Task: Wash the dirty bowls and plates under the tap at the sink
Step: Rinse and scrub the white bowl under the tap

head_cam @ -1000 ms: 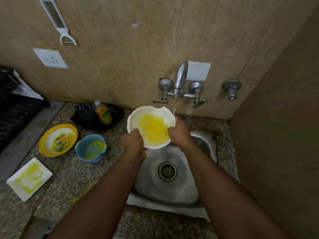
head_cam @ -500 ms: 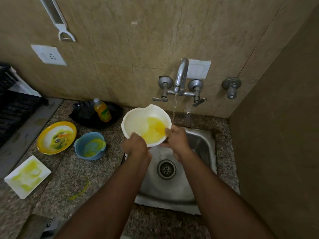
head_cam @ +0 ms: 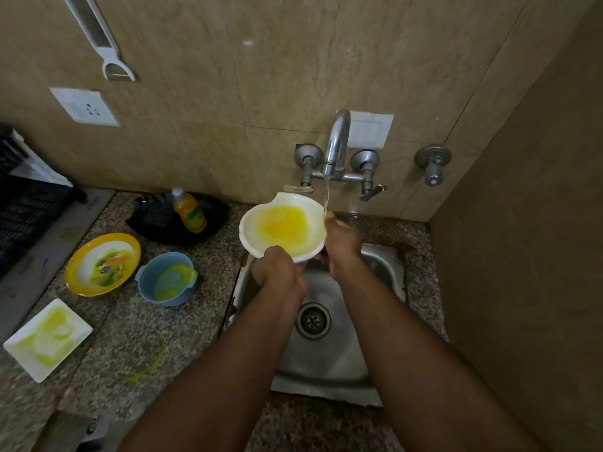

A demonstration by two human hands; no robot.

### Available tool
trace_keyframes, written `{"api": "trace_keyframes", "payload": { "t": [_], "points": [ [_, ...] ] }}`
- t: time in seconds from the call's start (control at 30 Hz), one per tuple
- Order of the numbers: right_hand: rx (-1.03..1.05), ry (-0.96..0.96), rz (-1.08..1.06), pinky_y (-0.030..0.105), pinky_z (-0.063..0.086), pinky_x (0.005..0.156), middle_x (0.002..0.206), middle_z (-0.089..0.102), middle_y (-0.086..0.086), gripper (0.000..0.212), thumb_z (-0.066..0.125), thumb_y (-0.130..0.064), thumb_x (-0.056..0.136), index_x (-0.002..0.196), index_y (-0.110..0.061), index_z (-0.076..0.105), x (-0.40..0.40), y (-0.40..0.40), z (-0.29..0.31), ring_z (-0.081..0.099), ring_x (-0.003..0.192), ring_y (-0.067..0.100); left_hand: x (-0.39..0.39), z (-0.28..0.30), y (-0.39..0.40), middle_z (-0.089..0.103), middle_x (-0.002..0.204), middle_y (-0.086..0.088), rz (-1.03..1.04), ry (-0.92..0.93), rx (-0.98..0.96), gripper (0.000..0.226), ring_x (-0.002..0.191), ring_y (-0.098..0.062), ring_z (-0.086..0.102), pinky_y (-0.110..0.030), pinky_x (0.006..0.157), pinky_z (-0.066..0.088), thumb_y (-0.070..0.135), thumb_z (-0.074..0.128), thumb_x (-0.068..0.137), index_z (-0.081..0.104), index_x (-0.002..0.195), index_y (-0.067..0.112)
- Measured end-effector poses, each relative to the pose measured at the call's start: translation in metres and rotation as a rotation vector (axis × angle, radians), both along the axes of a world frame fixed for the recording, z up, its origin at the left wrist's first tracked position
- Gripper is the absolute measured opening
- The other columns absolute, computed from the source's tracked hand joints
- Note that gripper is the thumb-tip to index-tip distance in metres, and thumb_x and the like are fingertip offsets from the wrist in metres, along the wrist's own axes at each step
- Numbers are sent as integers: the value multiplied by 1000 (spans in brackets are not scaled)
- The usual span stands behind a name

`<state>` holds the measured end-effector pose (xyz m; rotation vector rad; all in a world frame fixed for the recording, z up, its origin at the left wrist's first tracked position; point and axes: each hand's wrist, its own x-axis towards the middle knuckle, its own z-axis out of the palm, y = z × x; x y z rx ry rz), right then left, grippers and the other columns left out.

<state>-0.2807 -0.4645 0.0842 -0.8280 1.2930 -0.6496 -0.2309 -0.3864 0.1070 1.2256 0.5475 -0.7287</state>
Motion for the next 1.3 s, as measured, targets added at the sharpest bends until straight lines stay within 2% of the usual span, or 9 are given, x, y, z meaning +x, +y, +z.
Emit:
{"api": "trace_keyframes", "payload": {
  "t": [0.2, 0.33, 0.47, 0.57, 0.7, 0.83, 0.93, 1.1, 1.3],
  "points": [
    [0, -84, 335, 43, 63, 81, 116, 73, 10, 31, 48, -2, 103, 124, -15, 67, -11, -3, -3, 70, 103, 28, 9, -10, 7, 64, 105, -9, -70, 21, -13, 24, 94, -28, 67, -48, 87, 60, 6, 46, 103, 58, 123, 7],
    [-211, 219, 168, 49, 63, 79, 93, 77, 8, 14, 64, -16, 96, 101, -12, 77, -4, -6, -11, 73, 85, 27, -6, -4, 7, 66, 124, -20, -14, -23, -2, 46, 101, -38, 67, -55, 86, 60, -5, 59, 90, 59, 135, 4],
    [-347, 344, 230, 50, 62, 81, 87, 78, 2, 19, 69, -23, 93, 104, -12, 79, -7, -18, -1, 74, 81, 23, 10, 5, 27, 71, 114, -17, -249, 75, -134, 29, 103, -41, 69, -60, 87, 59, 21, 67, 89, 64, 117, 19],
    [-377, 383, 463, 48, 62, 85, 101, 76, 6, 23, 64, -11, 95, 116, -12, 75, -15, -29, 11, 72, 91, 24, 32, 6, 39, 71, 115, -17, -334, 96, -159, 29, 107, -44, 66, -69, 92, 53, 30, 66, 93, 63, 120, 20],
    [-252, 300, 752, 50, 55, 100, 134, 64, 13, 61, 54, 7, 87, 145, -15, 52, -18, -20, 12, 61, 120, 31, 36, -7, 40, 66, 128, -17, -232, 48, -56, 40, 113, -44, 64, -74, 90, 51, 17, 61, 99, 54, 138, 17],
    [-710, 690, 945, 42, 27, 122, 171, -8, 14, 76, 48, -9, 99, 163, -6, 7, -22, 18, 0, 7, 156, 38, 24, -14, 37, 62, 125, -18, -130, -8, 3, 37, 108, -42, 63, -69, 88, 54, 7, 56, 97, 56, 132, 19],
    [-932, 893, 1029, 56, 10, 126, 172, 7, 12, 61, 28, -43, 109, 152, -1, 41, -30, 50, -4, -10, 157, 39, 22, -19, 35, 63, 118, -16, -126, -37, 45, 37, 102, -38, 64, -64, 86, 57, 5, 56, 95, 59, 131, 16],
    [-866, 1223, 1165, 58, -14, 122, 172, 5, 6, 76, 18, -55, 101, 161, -9, 27, -24, 52, -5, -23, 156, 27, 6, -20, 38, 62, 97, -10, -118, -53, 49, 31, 77, -27, 61, -50, 76, 59, -1, 52, 97, 58, 123, 14],
    [-863, 1258, 1238, 58, -4, 125, 171, 5, 14, 75, 23, -51, 102, 161, -5, 19, -13, 46, 5, -7, 158, 27, 1, -14, 28, 62, 115, -27, -18, -88, 89, 36, 91, -35, 60, -47, 79, 54, -7, 51, 96, 58, 131, -11]
  ]
}}
